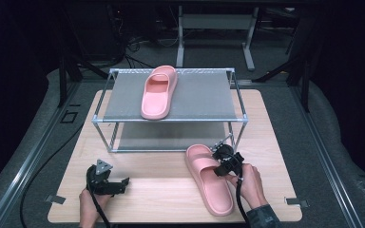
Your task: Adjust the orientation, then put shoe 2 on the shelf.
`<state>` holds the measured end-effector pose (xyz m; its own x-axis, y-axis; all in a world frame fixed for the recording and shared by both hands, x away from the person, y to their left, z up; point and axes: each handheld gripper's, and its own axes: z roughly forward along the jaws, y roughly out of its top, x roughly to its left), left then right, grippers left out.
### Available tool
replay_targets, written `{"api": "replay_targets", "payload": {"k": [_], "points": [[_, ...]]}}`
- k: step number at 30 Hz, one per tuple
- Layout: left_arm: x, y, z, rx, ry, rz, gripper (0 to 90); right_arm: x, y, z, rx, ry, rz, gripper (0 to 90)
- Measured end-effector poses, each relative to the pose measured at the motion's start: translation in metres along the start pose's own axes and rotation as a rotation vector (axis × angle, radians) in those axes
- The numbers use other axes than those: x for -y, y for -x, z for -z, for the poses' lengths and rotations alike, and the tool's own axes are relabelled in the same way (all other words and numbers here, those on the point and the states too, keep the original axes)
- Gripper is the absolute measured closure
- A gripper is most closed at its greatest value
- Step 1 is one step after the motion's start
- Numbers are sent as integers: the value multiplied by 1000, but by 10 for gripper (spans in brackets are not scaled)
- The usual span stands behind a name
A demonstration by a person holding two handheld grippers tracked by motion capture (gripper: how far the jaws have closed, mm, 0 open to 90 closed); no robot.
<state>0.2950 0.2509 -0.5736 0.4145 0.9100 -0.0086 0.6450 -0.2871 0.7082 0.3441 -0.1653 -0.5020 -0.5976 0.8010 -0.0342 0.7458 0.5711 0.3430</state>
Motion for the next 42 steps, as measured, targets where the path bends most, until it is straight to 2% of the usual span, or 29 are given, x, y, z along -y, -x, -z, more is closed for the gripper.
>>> {"api": "replay_targets", "payload": {"k": [2,3,4,6,7,11,12,13,14,16,17,18,19,20,21,22,23,24,25,37,42], "points": [[0,0,0,0,0,0,3,1,-2,-6,8,2,-11,651],[0,0,0,0,0,0,3,1,0,-5,14,4,-16,672],[0,0,0,0,0,0,3,3,2,-4,-4,18,-25,711],[0,0,0,0,0,0,3,5,5,-3,8,19,-22,751],[0,0,0,0,0,-1,2,6,6,-4,-22,20,-27,767],[0,0,0,0,0,0,3,7,6,-2,0,5,17,808],[0,0,0,0,0,0,2,7,8,-2,-15,8,36,814],[0,0,0,0,0,0,3,7,9,-2,-42,3,31,814],[0,0,0,0,0,0,3,6,10,-2,-37,-2,32,815],[0,0,0,-1,0,1,3,7,13,-3,-86,15,43,819],[0,0,0,-1,0,1,3,5,12,0,-19,-29,56,819],[0,0,0,-1,0,1,3,6,12,-1,-30,-12,57,819],[0,0,0,-1,0,1,3,6,14,-3,-90,14,52,819],[0,0,0,-1,0,0,3,6,15,-2,-93,20,59,819],[0,0,0,-1,0,1,3,5,13,1,-31,-13,71,820],[0,0,0,-1,0,1,3,6,15,-2,-105,27,76,820],[0,0,0,-1,0,1,3,6,15,-2,-138,45,78,820],[0,0,0,-1,0,1,3,4,14,1,-65,9,96,820],[0,0,0,-1,0,1,3,3,14,2,-63,9,99,820],[-3,-1,-3,19,-2,-23,0,-10,23,16,-103,41,201,818],[-3,-1,-3,16,-3,-24,0,-17,24,26,-111,50,258,817]]}}
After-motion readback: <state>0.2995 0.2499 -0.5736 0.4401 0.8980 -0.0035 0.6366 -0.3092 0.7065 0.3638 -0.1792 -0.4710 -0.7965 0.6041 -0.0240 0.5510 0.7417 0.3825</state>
